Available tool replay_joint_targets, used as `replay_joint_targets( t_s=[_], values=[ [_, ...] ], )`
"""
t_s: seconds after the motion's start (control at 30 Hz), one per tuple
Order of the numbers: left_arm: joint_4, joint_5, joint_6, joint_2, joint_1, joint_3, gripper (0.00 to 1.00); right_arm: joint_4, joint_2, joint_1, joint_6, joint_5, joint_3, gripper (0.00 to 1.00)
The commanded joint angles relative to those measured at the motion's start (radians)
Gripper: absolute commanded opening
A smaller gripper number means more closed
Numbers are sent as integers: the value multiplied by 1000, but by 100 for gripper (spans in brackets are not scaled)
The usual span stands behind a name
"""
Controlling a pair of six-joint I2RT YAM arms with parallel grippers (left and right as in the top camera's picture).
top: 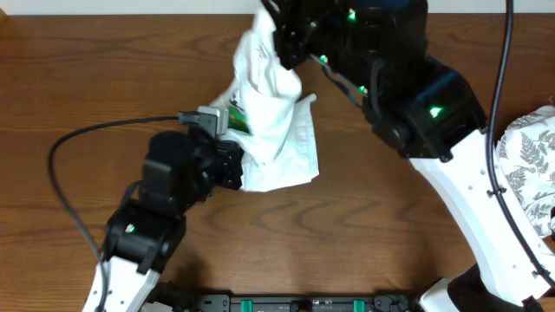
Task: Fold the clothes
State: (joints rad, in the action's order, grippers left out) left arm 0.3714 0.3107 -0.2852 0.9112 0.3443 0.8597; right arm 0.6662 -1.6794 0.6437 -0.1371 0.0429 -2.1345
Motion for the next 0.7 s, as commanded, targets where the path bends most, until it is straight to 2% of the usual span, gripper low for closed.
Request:
replay_joint_targets(
  t_s=[0.0,0.23,0.37,0.53,0.67],
  values=[
    [-4,-6,-53,-51,4,79,6,45,-14,-42,23,-63,-12,15],
    [-49,-8,-84,-76,4,166,6,227,-60,-93,56,-61,-12,37],
    [-106,-51,-84,-76,4,187,6,378,-104,-96,89,-55,-12,40],
    [-156,-169,-75,-76,4,205,6,562,-185,-95,230,134,-11,41],
    [-203,-279,-21,-76,4,211,6,623,-235,-93,303,203,-10,45]
  ],
)
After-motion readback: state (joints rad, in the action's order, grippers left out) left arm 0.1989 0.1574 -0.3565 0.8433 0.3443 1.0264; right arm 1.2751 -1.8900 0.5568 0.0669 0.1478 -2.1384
